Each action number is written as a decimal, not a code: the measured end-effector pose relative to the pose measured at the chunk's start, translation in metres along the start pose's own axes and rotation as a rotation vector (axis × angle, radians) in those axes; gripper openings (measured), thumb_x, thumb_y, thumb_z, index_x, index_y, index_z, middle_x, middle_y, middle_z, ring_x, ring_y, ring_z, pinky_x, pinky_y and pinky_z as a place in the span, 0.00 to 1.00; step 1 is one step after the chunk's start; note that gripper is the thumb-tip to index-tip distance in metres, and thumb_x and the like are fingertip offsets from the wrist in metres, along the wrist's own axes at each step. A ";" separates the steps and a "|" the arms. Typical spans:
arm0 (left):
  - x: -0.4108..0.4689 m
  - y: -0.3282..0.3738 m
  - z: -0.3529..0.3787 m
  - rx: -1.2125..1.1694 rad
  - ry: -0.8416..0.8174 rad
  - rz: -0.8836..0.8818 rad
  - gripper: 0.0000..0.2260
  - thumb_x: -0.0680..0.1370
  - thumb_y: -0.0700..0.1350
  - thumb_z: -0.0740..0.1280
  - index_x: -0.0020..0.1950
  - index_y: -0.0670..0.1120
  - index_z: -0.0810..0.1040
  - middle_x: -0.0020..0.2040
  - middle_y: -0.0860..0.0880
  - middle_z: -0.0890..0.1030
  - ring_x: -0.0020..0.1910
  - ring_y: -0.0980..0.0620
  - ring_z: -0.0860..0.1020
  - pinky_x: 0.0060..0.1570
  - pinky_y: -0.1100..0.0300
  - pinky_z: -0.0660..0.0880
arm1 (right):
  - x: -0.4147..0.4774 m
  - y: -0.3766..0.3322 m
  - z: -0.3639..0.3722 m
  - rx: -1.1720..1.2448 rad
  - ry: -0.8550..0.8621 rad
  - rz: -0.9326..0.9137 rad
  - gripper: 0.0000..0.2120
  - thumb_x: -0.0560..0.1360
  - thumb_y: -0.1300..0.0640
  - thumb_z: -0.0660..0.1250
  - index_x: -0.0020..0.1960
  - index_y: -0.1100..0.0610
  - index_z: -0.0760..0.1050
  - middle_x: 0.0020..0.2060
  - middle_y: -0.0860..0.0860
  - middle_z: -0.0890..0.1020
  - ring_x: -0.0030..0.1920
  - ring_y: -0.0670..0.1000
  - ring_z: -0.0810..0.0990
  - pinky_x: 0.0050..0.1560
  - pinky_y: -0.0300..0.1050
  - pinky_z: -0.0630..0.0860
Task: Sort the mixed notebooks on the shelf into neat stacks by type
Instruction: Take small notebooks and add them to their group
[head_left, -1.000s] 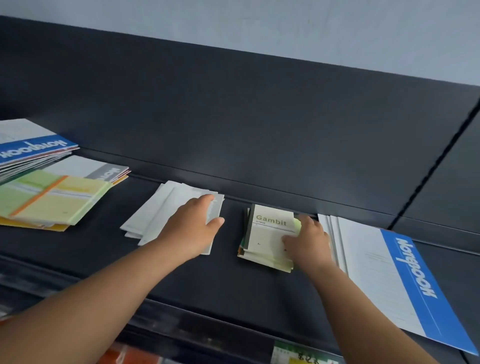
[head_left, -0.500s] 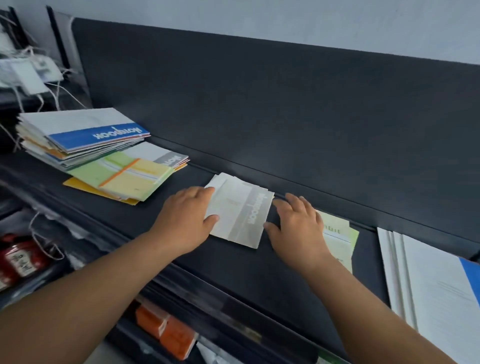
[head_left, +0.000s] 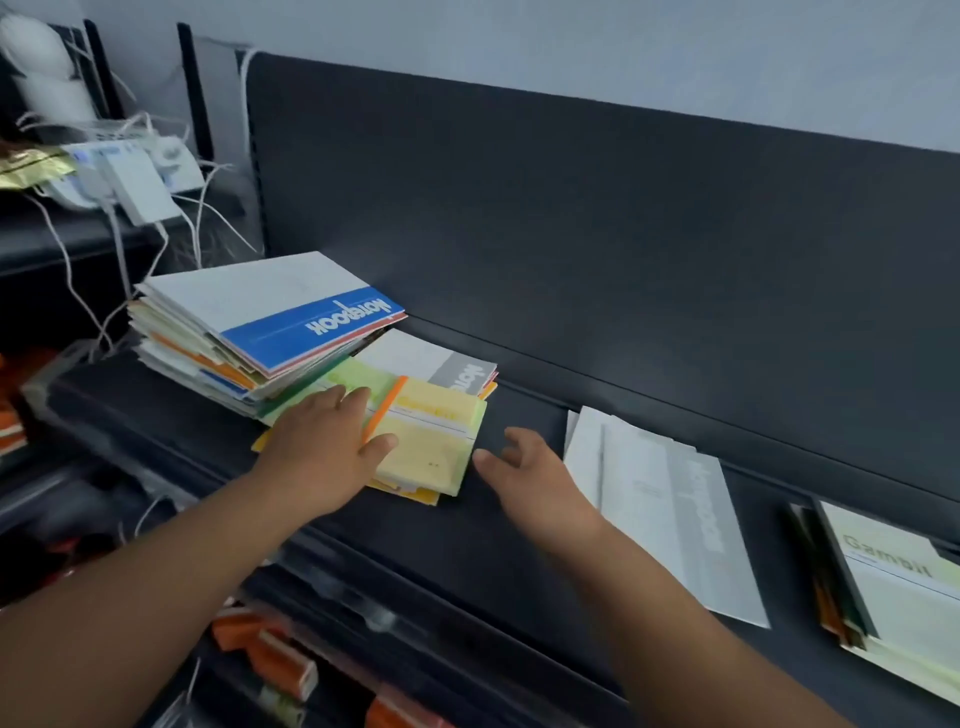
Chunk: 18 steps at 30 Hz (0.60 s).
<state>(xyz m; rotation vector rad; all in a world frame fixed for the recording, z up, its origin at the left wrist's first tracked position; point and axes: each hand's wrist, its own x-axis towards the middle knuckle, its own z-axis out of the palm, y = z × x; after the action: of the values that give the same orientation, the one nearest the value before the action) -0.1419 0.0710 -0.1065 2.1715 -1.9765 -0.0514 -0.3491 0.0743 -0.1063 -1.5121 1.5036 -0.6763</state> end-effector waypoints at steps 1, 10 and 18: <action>0.008 -0.011 0.000 0.014 -0.038 -0.002 0.32 0.79 0.63 0.55 0.76 0.46 0.58 0.75 0.42 0.63 0.73 0.44 0.62 0.70 0.49 0.61 | 0.010 -0.005 0.011 0.070 0.014 0.061 0.33 0.79 0.46 0.64 0.78 0.53 0.55 0.72 0.51 0.69 0.69 0.52 0.70 0.64 0.45 0.69; 0.025 -0.033 0.011 -0.100 -0.223 0.258 0.31 0.77 0.68 0.48 0.76 0.55 0.55 0.74 0.52 0.66 0.72 0.47 0.63 0.69 0.48 0.61 | 0.054 -0.015 0.051 0.391 0.262 0.296 0.30 0.72 0.58 0.74 0.70 0.62 0.67 0.56 0.52 0.80 0.53 0.54 0.82 0.53 0.51 0.81; 0.042 -0.039 0.007 -0.064 -0.230 0.192 0.27 0.80 0.61 0.50 0.75 0.48 0.59 0.69 0.48 0.70 0.68 0.46 0.67 0.63 0.49 0.66 | 0.042 -0.010 0.038 0.525 0.324 0.342 0.09 0.79 0.67 0.61 0.57 0.61 0.76 0.50 0.56 0.83 0.48 0.57 0.82 0.44 0.52 0.82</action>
<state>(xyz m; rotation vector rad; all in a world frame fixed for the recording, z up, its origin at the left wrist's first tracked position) -0.1007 0.0322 -0.1153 2.0034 -2.2642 -0.3434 -0.3062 0.0397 -0.1244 -0.7529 1.6058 -1.0421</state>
